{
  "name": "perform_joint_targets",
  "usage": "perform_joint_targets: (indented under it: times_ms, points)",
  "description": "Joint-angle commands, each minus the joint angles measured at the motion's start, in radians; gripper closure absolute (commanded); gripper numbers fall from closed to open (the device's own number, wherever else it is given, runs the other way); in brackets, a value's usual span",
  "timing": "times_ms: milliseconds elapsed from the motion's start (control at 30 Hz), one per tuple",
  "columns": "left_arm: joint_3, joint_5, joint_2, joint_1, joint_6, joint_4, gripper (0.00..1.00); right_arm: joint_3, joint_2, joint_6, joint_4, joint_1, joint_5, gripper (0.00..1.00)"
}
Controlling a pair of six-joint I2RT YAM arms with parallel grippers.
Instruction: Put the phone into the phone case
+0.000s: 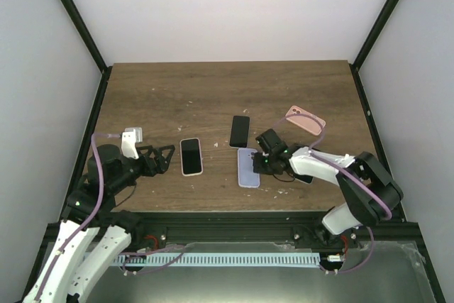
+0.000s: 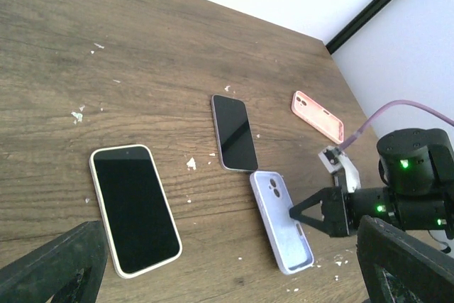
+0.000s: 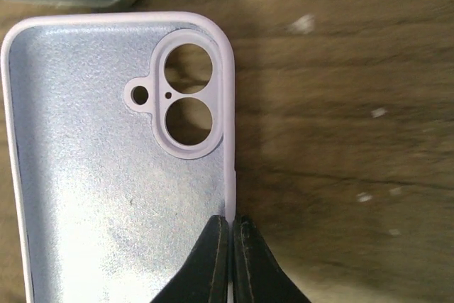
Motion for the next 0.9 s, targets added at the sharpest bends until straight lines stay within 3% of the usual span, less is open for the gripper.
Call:
perform_joint_targets:
  times_ms: [0, 300, 567, 700, 867]
  points:
    - [-0.009, 0.006, -0.003, -0.003, -0.002, 0.015, 0.03, 0.040, 0.007, -0.079, -0.004, 0.058, -0.035, 0.99]
    - [-0.008, 0.004, -0.003, -0.003, -0.002, 0.014, 0.03, 0.105, 0.083, -0.107, -0.051, 0.120, 0.010, 0.97]
    - [-0.009, 0.003, -0.005, -0.003, -0.003, 0.014, 0.03, 0.139, 0.093, -0.094, -0.074, 0.126, 0.039, 0.88]
    - [-0.009, 0.003, -0.009, -0.003, -0.003, 0.012, 0.03, 0.165, 0.077, -0.068, -0.085, 0.126, 0.072, 0.78]
    - [-0.010, 0.003, -0.012, -0.003, -0.004, 0.014, 0.03, 0.227, 0.070, -0.049, -0.070, 0.126, 0.145, 0.51]
